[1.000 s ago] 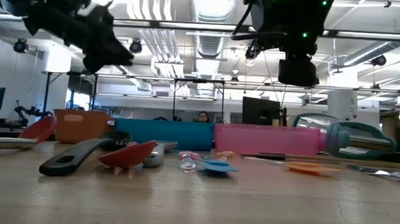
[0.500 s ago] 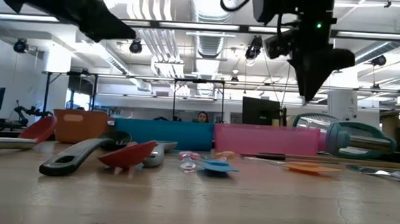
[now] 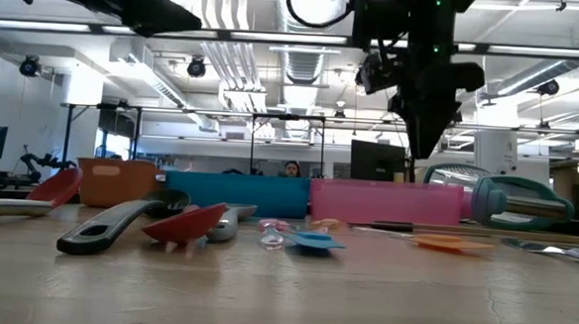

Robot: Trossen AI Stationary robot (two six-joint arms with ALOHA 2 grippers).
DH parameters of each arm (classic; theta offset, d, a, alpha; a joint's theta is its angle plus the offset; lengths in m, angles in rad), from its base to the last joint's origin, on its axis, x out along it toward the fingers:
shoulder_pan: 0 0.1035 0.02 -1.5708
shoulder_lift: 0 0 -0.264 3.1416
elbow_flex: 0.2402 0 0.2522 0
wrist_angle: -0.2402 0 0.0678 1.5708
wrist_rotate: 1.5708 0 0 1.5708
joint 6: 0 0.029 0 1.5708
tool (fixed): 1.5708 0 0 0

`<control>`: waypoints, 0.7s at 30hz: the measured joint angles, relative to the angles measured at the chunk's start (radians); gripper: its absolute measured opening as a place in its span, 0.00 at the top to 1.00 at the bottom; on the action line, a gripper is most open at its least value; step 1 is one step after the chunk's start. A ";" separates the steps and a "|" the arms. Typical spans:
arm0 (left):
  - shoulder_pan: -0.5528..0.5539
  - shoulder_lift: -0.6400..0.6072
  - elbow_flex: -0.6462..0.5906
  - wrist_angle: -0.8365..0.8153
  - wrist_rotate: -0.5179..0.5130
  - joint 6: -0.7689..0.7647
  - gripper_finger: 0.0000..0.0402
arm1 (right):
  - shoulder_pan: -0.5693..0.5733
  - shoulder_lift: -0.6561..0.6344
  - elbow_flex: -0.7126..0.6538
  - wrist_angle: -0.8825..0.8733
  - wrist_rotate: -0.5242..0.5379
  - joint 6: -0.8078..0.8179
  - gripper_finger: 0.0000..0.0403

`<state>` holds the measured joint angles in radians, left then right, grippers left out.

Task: Pick & Place Kitchen Items
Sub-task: Put the gray spatula into the red bin

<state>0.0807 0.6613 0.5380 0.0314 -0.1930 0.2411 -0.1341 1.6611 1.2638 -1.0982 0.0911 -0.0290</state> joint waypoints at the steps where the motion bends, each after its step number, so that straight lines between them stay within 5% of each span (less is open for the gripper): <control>1: 0.000 0.000 0.000 0.016 0.000 0.004 0.75 | -0.009 -0.001 -0.016 0.013 -0.013 -0.001 0.65; 21: 0.000 0.011 -0.011 0.066 0.000 0.089 0.75 | -0.028 -0.001 -0.244 0.218 -0.093 0.104 0.54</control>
<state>0.0807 0.6727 0.5273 0.0971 -0.1928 0.3299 -0.1619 1.6600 1.0200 -0.8799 -0.0017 0.0753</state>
